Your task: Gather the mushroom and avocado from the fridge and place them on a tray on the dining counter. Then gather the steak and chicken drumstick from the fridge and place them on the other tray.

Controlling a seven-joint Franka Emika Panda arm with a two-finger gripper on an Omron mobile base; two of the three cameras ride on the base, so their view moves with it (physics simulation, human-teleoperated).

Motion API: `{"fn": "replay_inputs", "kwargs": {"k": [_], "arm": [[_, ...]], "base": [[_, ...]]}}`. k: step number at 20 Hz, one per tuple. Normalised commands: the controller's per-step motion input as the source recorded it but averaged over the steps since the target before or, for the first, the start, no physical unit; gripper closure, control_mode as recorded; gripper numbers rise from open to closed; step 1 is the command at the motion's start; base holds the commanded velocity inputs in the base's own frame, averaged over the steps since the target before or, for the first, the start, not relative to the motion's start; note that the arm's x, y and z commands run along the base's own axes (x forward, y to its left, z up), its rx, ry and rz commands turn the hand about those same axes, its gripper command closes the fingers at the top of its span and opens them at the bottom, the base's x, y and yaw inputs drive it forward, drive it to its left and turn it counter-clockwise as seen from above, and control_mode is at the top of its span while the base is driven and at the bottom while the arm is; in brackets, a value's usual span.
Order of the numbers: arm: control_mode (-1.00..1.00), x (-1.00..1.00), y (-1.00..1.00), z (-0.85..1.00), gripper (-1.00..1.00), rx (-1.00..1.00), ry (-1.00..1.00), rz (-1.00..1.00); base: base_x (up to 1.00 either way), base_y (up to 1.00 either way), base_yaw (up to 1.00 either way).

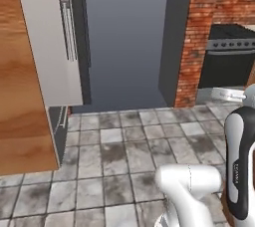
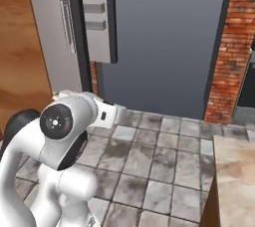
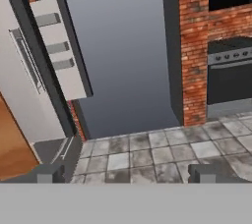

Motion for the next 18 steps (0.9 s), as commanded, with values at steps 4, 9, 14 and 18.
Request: {"fn": "replay_inputs", "kwargs": {"k": [4,9,14,18], "arm": [[1.00,0.00,0.00,0.00,-1.00,0.00,0.00,0.00],[1.00,0.00,0.00,0.00,-1.00,0.00,0.00,0.00],[1.00,0.00,0.00,0.00,-1.00,0.00,0.00,0.00],[1.00,0.00,0.00,0.00,-1.00,0.00,0.00,0.00]], "base": [[1.00,-0.02,0.00],[1.00,-0.07,0.02],[1.00,-0.12,0.05],[0.92,-0.23,0.14]]}}
